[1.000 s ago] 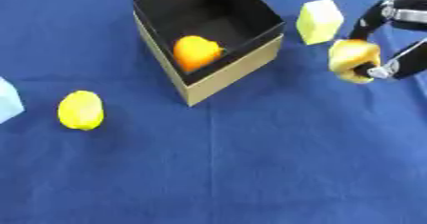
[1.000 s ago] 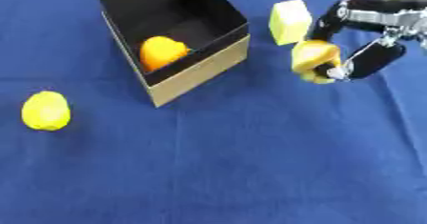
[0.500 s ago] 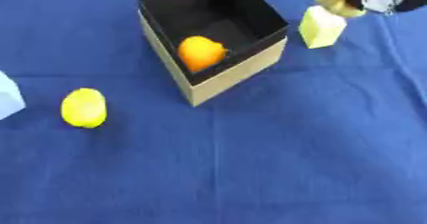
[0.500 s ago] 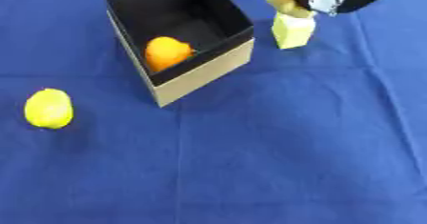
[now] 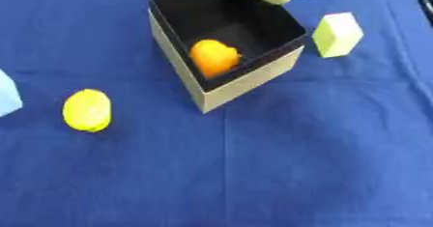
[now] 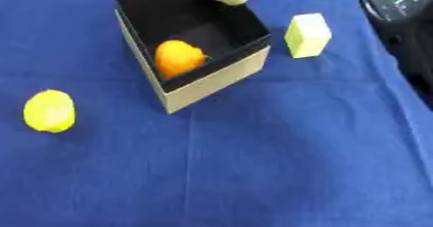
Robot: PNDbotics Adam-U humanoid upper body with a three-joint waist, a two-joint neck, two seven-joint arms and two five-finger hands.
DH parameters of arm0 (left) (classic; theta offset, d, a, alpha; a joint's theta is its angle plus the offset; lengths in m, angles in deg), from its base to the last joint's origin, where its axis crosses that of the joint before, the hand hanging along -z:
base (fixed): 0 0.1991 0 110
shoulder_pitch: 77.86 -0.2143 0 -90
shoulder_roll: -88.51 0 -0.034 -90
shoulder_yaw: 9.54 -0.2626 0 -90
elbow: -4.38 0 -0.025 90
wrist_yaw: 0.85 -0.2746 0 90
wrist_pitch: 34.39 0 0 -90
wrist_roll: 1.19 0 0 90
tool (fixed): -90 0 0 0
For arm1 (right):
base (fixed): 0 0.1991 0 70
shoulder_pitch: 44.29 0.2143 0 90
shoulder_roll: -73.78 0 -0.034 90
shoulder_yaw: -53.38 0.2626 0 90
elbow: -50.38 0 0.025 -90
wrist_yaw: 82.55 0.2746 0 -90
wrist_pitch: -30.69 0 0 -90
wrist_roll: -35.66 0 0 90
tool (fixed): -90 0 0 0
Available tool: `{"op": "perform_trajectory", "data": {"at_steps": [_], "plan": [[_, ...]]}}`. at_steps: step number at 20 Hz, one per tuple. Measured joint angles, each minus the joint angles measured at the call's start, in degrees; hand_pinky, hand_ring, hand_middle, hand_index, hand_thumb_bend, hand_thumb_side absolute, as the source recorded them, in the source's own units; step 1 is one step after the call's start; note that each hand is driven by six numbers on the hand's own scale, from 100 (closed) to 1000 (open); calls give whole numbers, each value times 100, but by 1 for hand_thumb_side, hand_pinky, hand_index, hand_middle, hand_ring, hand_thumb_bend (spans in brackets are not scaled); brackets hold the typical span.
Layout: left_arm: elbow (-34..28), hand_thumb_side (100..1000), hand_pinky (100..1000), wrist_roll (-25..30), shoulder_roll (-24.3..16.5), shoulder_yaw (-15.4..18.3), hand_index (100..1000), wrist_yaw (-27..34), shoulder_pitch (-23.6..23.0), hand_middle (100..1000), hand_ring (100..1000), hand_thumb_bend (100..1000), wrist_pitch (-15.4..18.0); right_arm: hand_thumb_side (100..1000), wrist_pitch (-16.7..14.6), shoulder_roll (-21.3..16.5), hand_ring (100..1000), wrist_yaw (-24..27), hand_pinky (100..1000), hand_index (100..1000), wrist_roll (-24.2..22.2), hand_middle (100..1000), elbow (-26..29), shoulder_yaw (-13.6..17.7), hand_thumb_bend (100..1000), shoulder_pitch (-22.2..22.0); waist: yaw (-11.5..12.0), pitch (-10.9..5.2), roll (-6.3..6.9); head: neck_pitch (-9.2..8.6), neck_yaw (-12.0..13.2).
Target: Pick up objects on the table and place them in the box.
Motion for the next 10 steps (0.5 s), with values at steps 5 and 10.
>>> {"op": "perform_trajectory", "data": {"at_steps": [5, 10], "plan": [[0, 653, 745, 8, 0, -3, 828, 2, 42, 646, 716, 270, -1, 205, -198, 155, 826, -180, 837, 788, -106, 742, -210, -142, 430, 0, 35, 26, -11, -29, -18], [0, 652, 746, 15, 0, -6, 828, 3, 43, 647, 716, 271, -3, 283, -375, 213, 869, -306, 853, 842, -294, 811, -262, -204, 453, 0, 41, 26, -10, -28, -22]]}}
